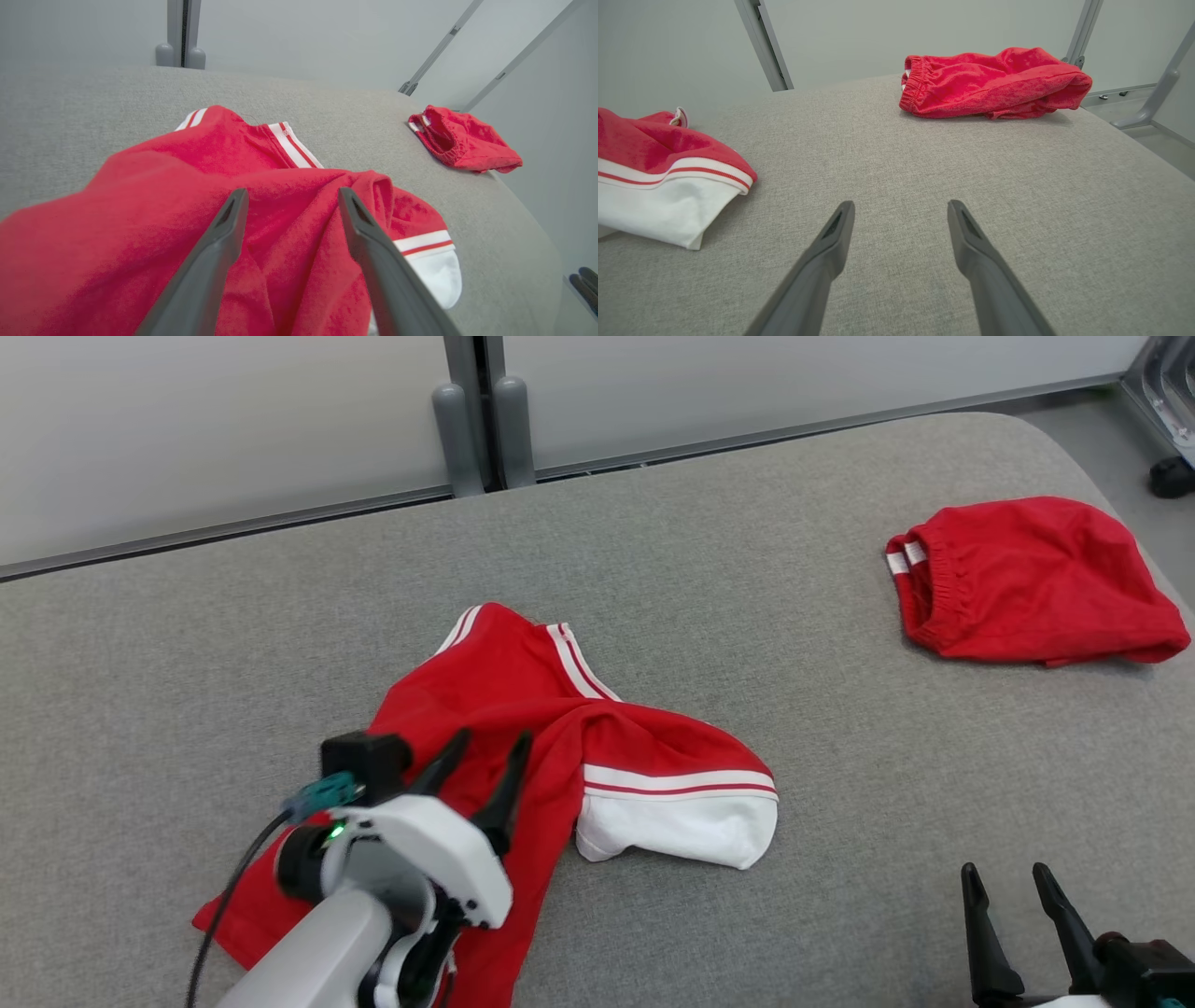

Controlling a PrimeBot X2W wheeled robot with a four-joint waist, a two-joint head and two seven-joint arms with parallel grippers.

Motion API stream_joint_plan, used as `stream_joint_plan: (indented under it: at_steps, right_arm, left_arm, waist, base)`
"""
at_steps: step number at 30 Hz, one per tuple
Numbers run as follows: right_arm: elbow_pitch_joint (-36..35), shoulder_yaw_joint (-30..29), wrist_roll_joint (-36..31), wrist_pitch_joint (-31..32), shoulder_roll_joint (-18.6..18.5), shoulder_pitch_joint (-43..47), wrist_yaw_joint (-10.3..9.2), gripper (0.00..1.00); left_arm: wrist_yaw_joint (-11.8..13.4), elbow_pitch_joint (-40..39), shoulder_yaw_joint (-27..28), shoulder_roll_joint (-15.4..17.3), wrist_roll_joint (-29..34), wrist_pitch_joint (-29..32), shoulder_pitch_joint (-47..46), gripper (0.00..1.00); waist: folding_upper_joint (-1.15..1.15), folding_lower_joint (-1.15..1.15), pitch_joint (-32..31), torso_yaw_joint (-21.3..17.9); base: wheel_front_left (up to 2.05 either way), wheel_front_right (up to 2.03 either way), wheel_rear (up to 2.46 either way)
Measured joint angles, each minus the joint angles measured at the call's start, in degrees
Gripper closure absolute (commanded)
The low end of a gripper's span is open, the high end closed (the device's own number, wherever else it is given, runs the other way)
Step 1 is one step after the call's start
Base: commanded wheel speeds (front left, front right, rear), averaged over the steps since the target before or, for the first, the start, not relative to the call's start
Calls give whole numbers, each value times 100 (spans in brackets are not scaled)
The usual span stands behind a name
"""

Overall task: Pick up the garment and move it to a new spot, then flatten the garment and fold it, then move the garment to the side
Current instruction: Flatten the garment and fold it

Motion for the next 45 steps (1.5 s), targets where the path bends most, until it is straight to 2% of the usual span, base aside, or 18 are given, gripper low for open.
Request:
stream_joint_plan:
  at_steps: [6,11,14,18,25,26,27,28,29,31,34,42,45]
  right_arm:
    - [-58,-55,-37,-1,3,98,0,0]
    - [-81,-36,-99,-1,2,112,0,0]
    - [-100,-54,-134,0,4,110,0,0]
    - [-107,-67,-152,0,3,111,0,0]
    - [-99,-60,-186,-1,2,110,0,0]
    - [-98,-54,-186,0,3,105,0,0]
    - [-91,-41,-186,0,2,104,0,0]
    - [-83,-27,-186,0,2,104,0,0]
    - [-81,-19,-185,-1,3,104,0,0]
    - [-80,-7,-183,0,3,101,0,0]
    - [-79,-32,-183,0,3,103,0,0]
    - [-73,-60,-152,-1,2,140,0,0]
    - [-65,-36,-138,0,3,131,0,0]
  left_arm:
    - [864,-1428,650,967,-231,-263,1395,0]
    - [1327,-2073,825,1404,-382,-227,2287,0]
    - [1412,-2119,823,1427,-468,-186,2580,0]
    - [1403,-2007,748,1361,-573,-143,2742,0]
    - [1145,-1839,471,1081,-704,36,2786,0]
    - [1090,-1764,435,1046,-743,76,2763,14]
    - [1040,-1669,401,1037,-746,86,2728,14]
    - [996,-1580,392,1022,-747,83,2699,60]
    - [933,-1505,393,988,-756,63,2681,100]
    - [799,-1381,441,925,-820,-11,2665,100]
    - [748,-1274,573,901,-867,-194,2668,100]
    - [987,-1200,1523,1179,-956,-909,2541,100]
    - [998,-1051,1747,1237,-955,-1027,2352,100]
  waist:
    - [0,0,-128,264]
    - [0,0,-127,507]
    - [0,0,-98,612]
    - [0,0,-68,707]
    - [0,0,-43,765]
    - [0,0,-41,769]
    - [0,0,-42,767]
    - [0,0,-43,764]
    - [0,0,-46,759]
    - [0,0,-53,748]
    - [0,0,-71,742]
    - [0,0,-80,794]
    - [0,0,-58,809]
  base:
    - [0,0,0]
    - [0,0,0]
    - [0,0,0]
    - [0,0,0]
    - [0,0,0]
    - [0,0,0]
    - [0,0,0]
    - [0,0,0]
    - [0,0,0]
    - [0,0,0]
    - [0,0,0]
    - [0,0,0]
    - [0,0,0]
